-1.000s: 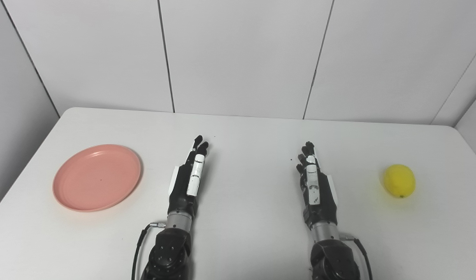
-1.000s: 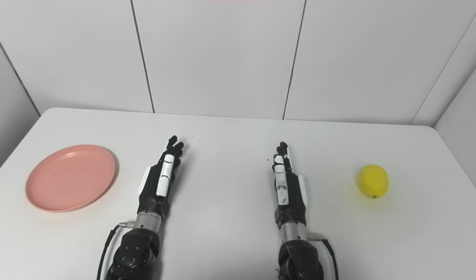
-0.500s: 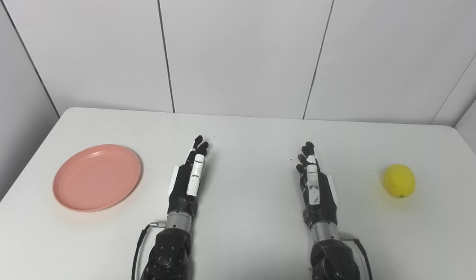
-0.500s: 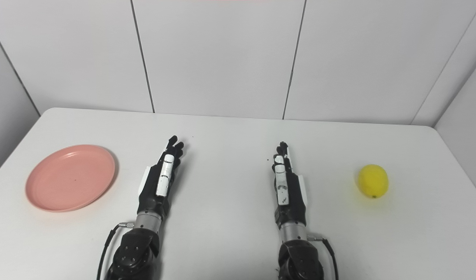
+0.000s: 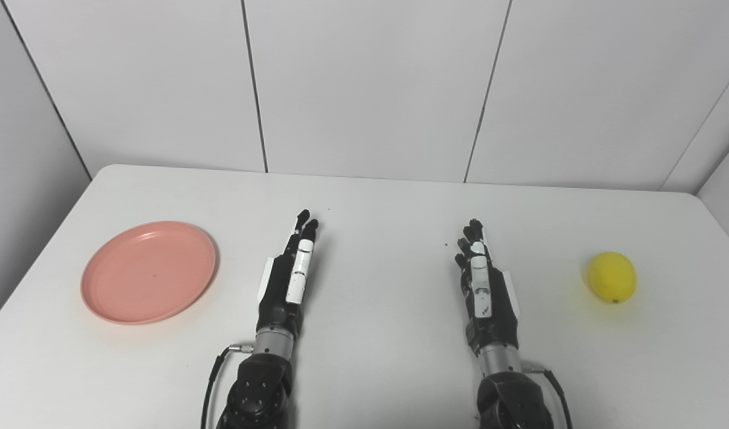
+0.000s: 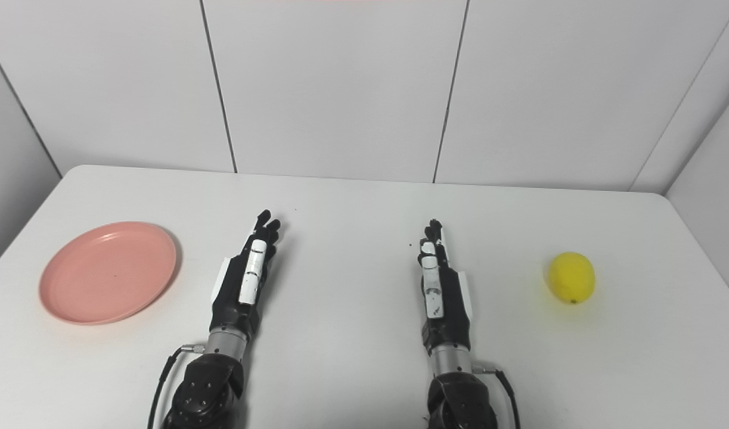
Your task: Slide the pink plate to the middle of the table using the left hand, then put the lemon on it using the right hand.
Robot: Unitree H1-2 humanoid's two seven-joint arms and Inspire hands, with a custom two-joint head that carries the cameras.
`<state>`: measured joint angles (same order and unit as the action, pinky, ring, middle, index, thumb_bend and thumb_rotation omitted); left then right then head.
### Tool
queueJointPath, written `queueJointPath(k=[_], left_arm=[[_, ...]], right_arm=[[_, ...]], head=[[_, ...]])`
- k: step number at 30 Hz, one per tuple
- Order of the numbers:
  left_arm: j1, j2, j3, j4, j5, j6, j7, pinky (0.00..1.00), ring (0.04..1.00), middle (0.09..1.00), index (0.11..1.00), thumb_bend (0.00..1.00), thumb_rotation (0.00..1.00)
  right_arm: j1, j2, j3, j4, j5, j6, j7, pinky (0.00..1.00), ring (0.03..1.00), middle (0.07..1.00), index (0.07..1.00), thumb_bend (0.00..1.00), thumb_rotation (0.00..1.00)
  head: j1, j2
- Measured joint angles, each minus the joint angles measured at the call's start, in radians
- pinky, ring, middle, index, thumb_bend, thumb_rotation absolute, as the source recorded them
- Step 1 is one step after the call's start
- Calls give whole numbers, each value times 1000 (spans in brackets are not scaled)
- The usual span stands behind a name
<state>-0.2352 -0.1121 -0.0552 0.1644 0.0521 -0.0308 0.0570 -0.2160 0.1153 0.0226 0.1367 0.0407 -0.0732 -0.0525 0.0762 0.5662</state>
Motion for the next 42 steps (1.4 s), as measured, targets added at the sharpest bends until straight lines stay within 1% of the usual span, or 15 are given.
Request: queueJointPath(k=[3, 4, 5, 6, 9, 10, 12, 14, 19, 23, 27, 35, 36, 41, 42], left_arm=[[1, -7, -13, 7, 22, 0, 10, 998, 987, 979, 969, 637, 1000], [1, -8, -23, 11, 36, 0, 13, 999, 994, 988, 979, 644, 1000], [1, -8, -31, 14, 49, 0, 15, 1000, 997, 994, 987, 638, 1000], [0, -8, -37, 17, 56, 0, 16, 1000, 999, 999, 995, 619, 1000], [-1, -13, -40, 25, 56, -3, 17, 1000, 1000, 1000, 999, 601, 1000], [-3, -15, -41, 29, 56, -5, 18, 1000, 1000, 1000, 1000, 597, 1000], [-13, -20, -45, 54, 56, -18, 20, 1000, 1000, 1000, 1000, 584, 1000], [-30, -33, -51, 85, 56, -38, 24, 1000, 1000, 1000, 1000, 583, 1000], [-50, -74, -80, 140, 68, -75, 32, 1000, 1000, 1000, 1000, 574, 1000], [-69, -84, -84, 180, 76, -126, 36, 1000, 1000, 1000, 1000, 584, 1000], [-78, -84, -82, 198, 76, -156, 40, 1000, 1000, 1000, 1000, 601, 1000], [-90, -85, -79, 219, 76, -181, 41, 1000, 1000, 1000, 1000, 602, 1000], [-94, -85, -78, 225, 76, -182, 41, 1000, 1000, 1000, 1000, 598, 1000], [-104, -84, -75, 238, 76, -195, 44, 1000, 1000, 1000, 999, 583, 1000], [-106, -84, -69, 241, 75, -198, 44, 1000, 1000, 1000, 998, 581, 1000]], right_arm=[[3, -11, -1, -4, 1, 0, 2, 1000, 1000, 1000, 1000, 688, 1000], [3, -20, -3, -4, 6, 0, 6, 1000, 1000, 997, 1000, 693, 1000], [3, -25, -7, -4, 14, -1, 12, 1000, 1000, 997, 1000, 699, 1000], [4, -32, -9, -4, 19, -3, 16, 1000, 1000, 995, 1000, 710, 1000], [4, -50, -20, -2, 28, -9, 20, 1000, 999, 993, 997, 723, 1000], [4, -54, -24, 0, 34, -19, 22, 1000, 998, 993, 996, 726, 1000], [3, -63, -32, 8, 46, -45, 26, 1000, 996, 995, 996, 745, 1000], [-1, -68, -35, 22, 56, -66, 38, 1000, 991, 992, 994, 744, 990], [-13, -70, -44, 50, 75, -111, 41, 1000, 986, 984, 986, 742, 970], [-24, -83, -51, 68, 94, -143, 45, 998, 986, 983, 979, 711, 964], [-25, -86, -52, 72, 98, -151, 45, 993, 983, 980, 974, 725, 964], [-24, -88, -49, 71, 96, -151, 45, 1000, 986, 983, 979, 719, 971], [-24, -88, -48, 71, 96, -151, 45, 1000, 986, 983, 980, 719, 974], [-24, -88, -46, 72, 89, -153, 45, 999, 988, 986, 982, 725, 984], [-25, -88, -46, 73, 87, -153, 45, 1000, 989, 987, 981, 727, 987]], head=[[10, -3], [95, -41], [111, -48], [152, -69], [159, -72], [210, -106], [228, -118], [252, -144], [263, -160], [263, -172], [260, -183], [255, -192], [255, -203], [255, -204], [249, -213]])
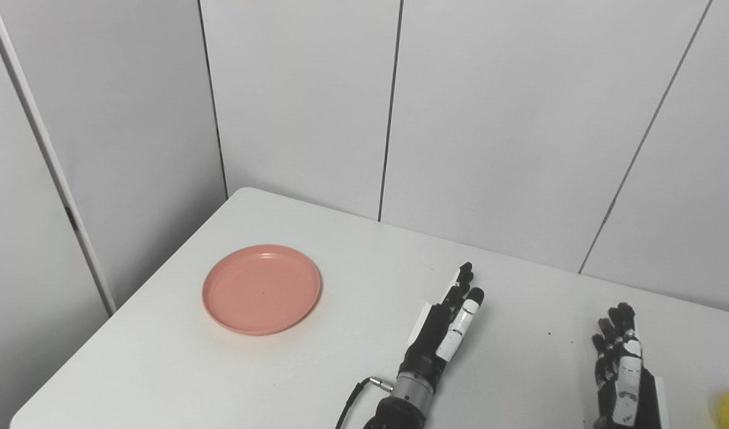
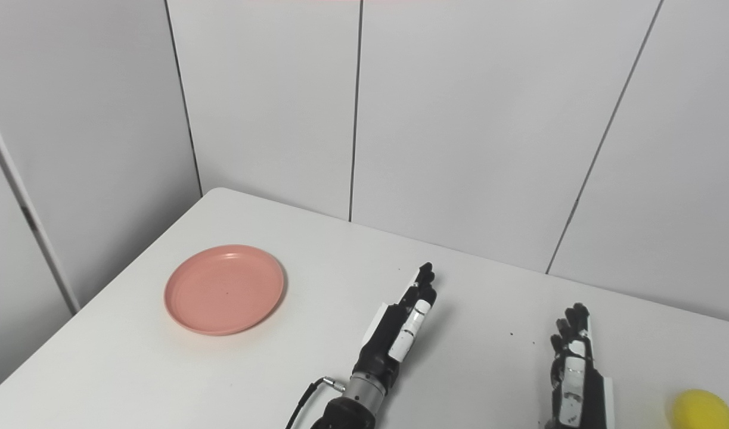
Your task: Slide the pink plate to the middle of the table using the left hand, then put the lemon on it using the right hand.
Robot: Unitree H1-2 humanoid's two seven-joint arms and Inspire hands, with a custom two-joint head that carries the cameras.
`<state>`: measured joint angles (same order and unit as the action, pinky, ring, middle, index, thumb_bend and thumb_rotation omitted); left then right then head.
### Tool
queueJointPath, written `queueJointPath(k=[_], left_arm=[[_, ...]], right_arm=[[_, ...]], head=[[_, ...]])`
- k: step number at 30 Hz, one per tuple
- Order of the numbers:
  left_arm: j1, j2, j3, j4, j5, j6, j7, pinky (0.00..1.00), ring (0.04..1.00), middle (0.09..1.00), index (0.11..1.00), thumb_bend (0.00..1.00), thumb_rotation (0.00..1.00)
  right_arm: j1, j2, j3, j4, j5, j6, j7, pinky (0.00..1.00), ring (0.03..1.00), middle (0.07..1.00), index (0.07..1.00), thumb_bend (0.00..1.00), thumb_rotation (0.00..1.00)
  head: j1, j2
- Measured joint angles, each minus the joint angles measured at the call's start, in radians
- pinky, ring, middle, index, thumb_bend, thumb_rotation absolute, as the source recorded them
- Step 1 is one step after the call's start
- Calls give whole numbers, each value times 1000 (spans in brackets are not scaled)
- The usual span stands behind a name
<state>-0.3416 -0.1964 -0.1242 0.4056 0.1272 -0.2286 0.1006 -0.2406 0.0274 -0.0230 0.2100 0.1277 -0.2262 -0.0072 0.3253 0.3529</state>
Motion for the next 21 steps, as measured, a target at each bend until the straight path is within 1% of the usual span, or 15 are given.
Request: queueJointPath(k=[7, 10, 14, 16, 19, 21], left_arm=[[-6, 0, 26, 3, -20, -2, 9, 1000, 1000, 1000, 1000, 576, 1000], [-6, 0, 30, 1, -19, -14, 25, 1000, 995, 984, 984, 605, 1000], [-6, 2, 34, -5, -16, -20, 40, 1000, 983, 972, 970, 608, 1000], [-6, 1, 40, -7, -12, -25, 57, 954, 946, 942, 937, 623, 1000], [-5, 4, 56, -16, 9, -22, 95, 926, 934, 932, 926, 635, 1000], [-5, 13, 65, -23, 8, -21, 102, 964, 955, 949, 946, 618, 1000]], right_arm=[[-5, 1, 3, 10, -3, -3, 0, 1000, 987, 982, 980, 718, 977], [-6, 2, 3, 15, -3, -5, 0, 1000, 982, 977, 975, 719, 976], [-6, 2, 3, 15, -4, -6, 0, 1000, 980, 976, 975, 725, 980], [-6, 2, 5, 15, -13, -6, -2, 1000, 983, 979, 980, 724, 990], [-7, 3, 7, 14, -21, -6, -3, 1000, 986, 984, 985, 734, 991], [-9, 3, 7, 13, -23, -5, -3, 1000, 988, 986, 987, 738, 997]], head=[[-8, -6], [-11, -8], [-15, -8], [-17, -6], [-20, -6], [-20, -3]])
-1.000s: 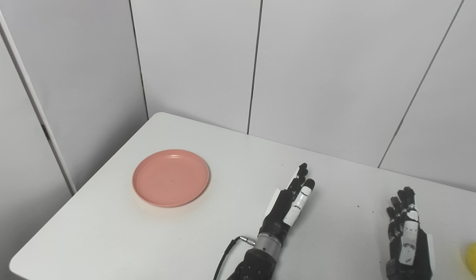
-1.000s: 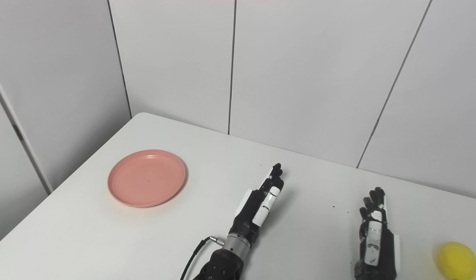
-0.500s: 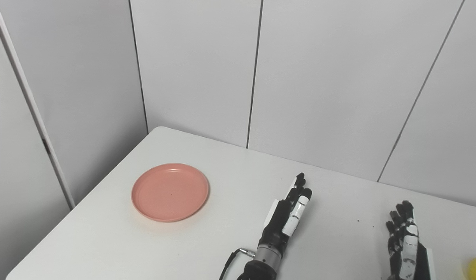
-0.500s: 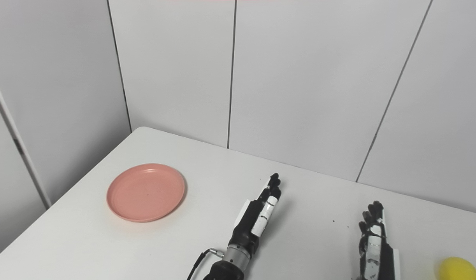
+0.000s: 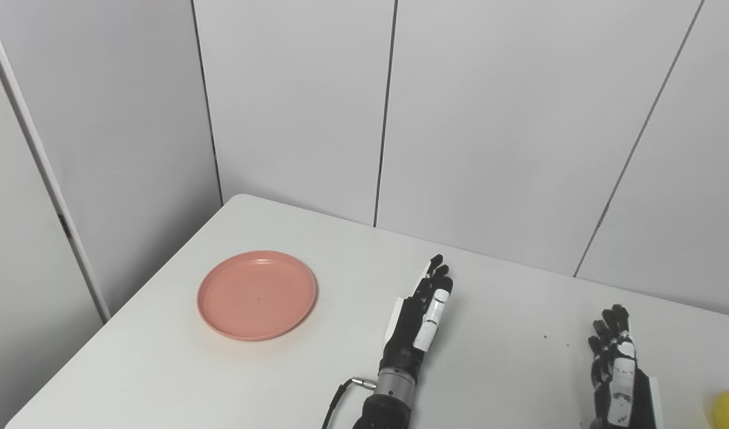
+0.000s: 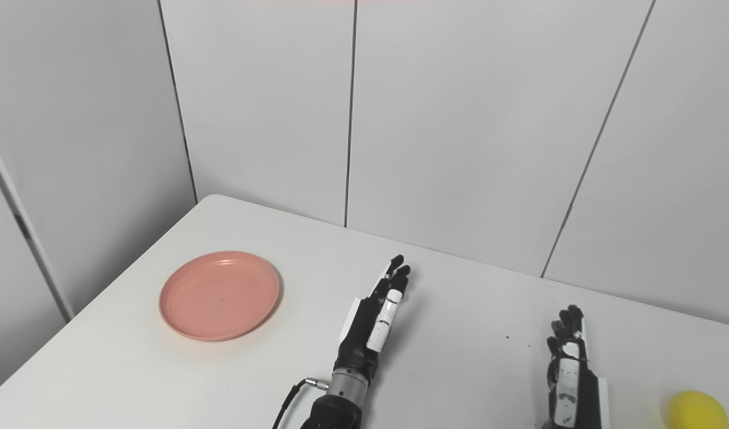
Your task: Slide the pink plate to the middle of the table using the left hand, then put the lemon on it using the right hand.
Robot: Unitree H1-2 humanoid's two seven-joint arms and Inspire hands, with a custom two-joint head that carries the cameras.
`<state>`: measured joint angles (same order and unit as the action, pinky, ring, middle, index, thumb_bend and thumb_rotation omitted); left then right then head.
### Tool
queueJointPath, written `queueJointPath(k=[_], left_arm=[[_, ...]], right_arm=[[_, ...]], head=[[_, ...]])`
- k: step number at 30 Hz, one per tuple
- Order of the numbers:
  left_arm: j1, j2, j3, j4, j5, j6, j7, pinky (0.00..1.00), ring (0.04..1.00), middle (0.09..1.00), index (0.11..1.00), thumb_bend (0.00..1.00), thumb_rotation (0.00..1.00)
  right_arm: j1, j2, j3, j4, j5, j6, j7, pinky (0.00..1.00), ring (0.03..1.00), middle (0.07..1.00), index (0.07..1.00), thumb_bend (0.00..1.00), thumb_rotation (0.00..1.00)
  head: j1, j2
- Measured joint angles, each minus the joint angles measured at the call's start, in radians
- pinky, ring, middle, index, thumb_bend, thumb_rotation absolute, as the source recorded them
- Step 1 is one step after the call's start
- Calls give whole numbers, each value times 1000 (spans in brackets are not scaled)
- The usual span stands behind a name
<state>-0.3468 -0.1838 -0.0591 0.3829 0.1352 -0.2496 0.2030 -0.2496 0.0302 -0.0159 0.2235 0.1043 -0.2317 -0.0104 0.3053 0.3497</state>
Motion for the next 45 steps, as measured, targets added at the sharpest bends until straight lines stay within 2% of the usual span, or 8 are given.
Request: queueJointPath(k=[7, 15, 18, 21, 27, 38, 41, 45], left_arm=[[-10, 32, 26, -2, -77, -24, -30, 994, 954, 952, 950, 587, 1000], [-20, 66, 70, -11, -99, -25, -34, 928, 892, 896, 900, 578, 1000], [-21, 99, 87, -34, -123, -6, -42, 894, 879, 879, 883, 571, 1000], [-24, 126, 107, -78, -167, 50, -65, 882, 872, 874, 878, 591, 1000], [-37, 154, 137, -136, -189, 109, -73, 847, 847, 852, 853, 608, 1000], [-43, 211, 206, -170, -189, 115, -71, 840, 832, 825, 820, 659, 1000], [-52, 232, 242, -162, -191, 110, -63, 832, 827, 818, 810, 627, 1000], [-63, 271, 281, -157, -191, 100, -50, 849, 824, 811, 796, 676, 1000]], right_arm=[[-5, 0, 0, 4, -5, -2, -2, 1000, 984, 982, 987, 705, 1000], [-16, 0, -1, 18, -2, -19, -2, 980, 967, 963, 969, 717, 995], [-17, -1, -2, 18, -2, -19, -2, 981, 964, 958, 964, 713, 995], [-20, -1, -3, 19, -4, -19, -2, 980, 961, 956, 964, 709, 998], [-25, -3, -4, 26, -5, -19, -2, 982, 964, 960, 968, 703, 1000], [-32, -4, -5, 44, -4, -24, -1, 990, 963, 957, 970, 720, 996], [-33, -5, -5, 45, -2, -25, 0, 992, 962, 956, 968, 738, 988], [-34, -6, -4, 47, -2, -25, 1, 990, 960, 955, 966, 732, 993]], head=[[2, 2], [3, 0], [5, 0], [6, 0], [9, -5], [17, -5], [21, -3], [23, -6]])
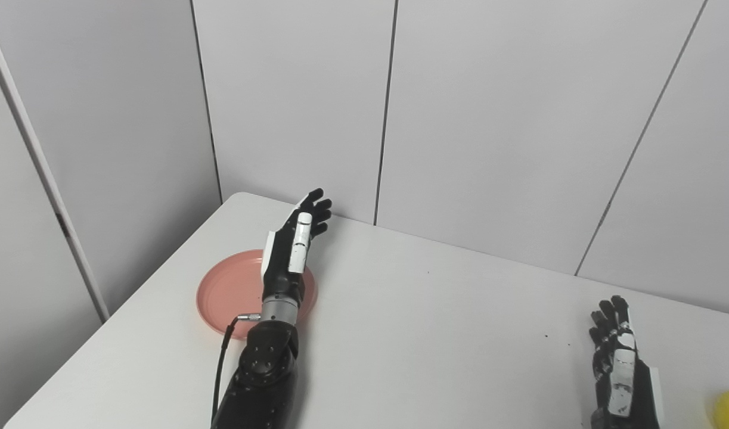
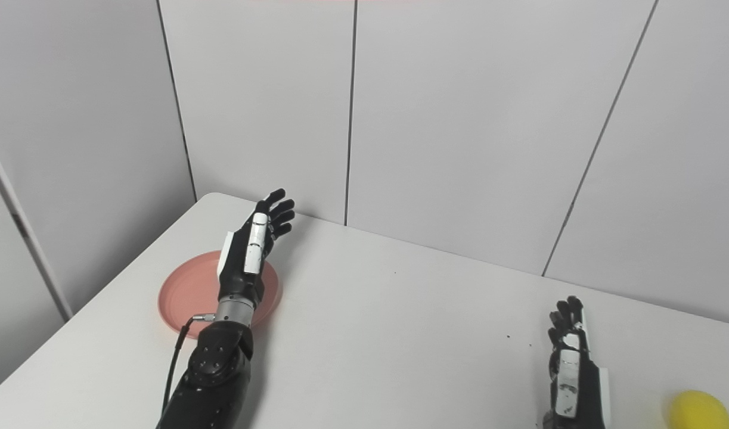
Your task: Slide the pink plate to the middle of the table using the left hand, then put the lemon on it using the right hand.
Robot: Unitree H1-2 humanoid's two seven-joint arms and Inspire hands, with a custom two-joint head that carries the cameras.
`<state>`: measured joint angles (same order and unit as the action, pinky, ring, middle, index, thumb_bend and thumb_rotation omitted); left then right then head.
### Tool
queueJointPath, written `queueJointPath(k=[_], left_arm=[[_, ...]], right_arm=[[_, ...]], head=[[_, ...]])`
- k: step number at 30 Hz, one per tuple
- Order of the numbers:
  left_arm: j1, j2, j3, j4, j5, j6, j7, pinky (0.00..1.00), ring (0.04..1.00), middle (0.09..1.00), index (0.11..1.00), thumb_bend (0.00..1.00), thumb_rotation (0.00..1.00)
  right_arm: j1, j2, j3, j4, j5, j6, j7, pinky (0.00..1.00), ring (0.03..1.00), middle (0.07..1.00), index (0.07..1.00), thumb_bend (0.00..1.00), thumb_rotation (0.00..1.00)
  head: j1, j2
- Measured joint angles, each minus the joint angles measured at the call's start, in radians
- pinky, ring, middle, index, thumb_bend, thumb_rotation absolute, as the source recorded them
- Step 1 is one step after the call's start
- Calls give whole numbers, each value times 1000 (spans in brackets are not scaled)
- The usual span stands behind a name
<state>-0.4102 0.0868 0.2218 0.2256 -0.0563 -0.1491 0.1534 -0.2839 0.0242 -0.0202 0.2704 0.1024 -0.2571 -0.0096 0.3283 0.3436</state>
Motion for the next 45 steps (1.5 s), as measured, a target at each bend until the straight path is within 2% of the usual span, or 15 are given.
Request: queueJointPath(k=[4, 13, 18, 29, 35, 40, 45], left_arm=[[-2, 18, 26, -1, 1, 0, 32, 848, 819, 805, 790, 697, 1000], [1, 47, 70, -5, 18, 0, 81, 780, 793, 794, 789, 711, 1000], [6, 81, 91, -2, 18, 0, 100, 798, 801, 800, 803, 734, 1000], [19, 113, 127, 33, 18, -3, 139, 847, 817, 812, 813, 690, 1000], [21, 143, 129, 43, 19, -2, 145, 856, 836, 833, 835, 724, 1000], [41, 174, 123, 41, 34, 23, 137, 849, 846, 841, 841, 713, 1000], [64, 185, 124, 25, 33, 77, 124, 822, 824, 825, 828, 720, 1000]], right_arm=[[0, -2, -1, 1, 2, 0, 1, 987, 959, 954, 965, 735, 984], [-1, -1, -1, 3, 2, -16, 1, 985, 959, 951, 959, 720, 978], [-1, -1, -2, 3, 2, -20, 0, 980, 950, 945, 953, 714, 977], [-5, -1, -2, 9, 6, -21, 1, 990, 961, 953, 960, 723, 988], [-8, -2, -2, 15, 5, -24, 1, 984, 956, 951, 961, 719, 989], [-12, -2, -2, 20, 6, -24, 1, 983, 955, 947, 954, 723, 979], [-12, -2, -3, 20, 9, -24, 1, 987, 963, 955, 962, 717, 986]], head=[[0, 0], [2, -2], [3, -3], [8, -5], [11, -6], [17, -6], [17, -6]])
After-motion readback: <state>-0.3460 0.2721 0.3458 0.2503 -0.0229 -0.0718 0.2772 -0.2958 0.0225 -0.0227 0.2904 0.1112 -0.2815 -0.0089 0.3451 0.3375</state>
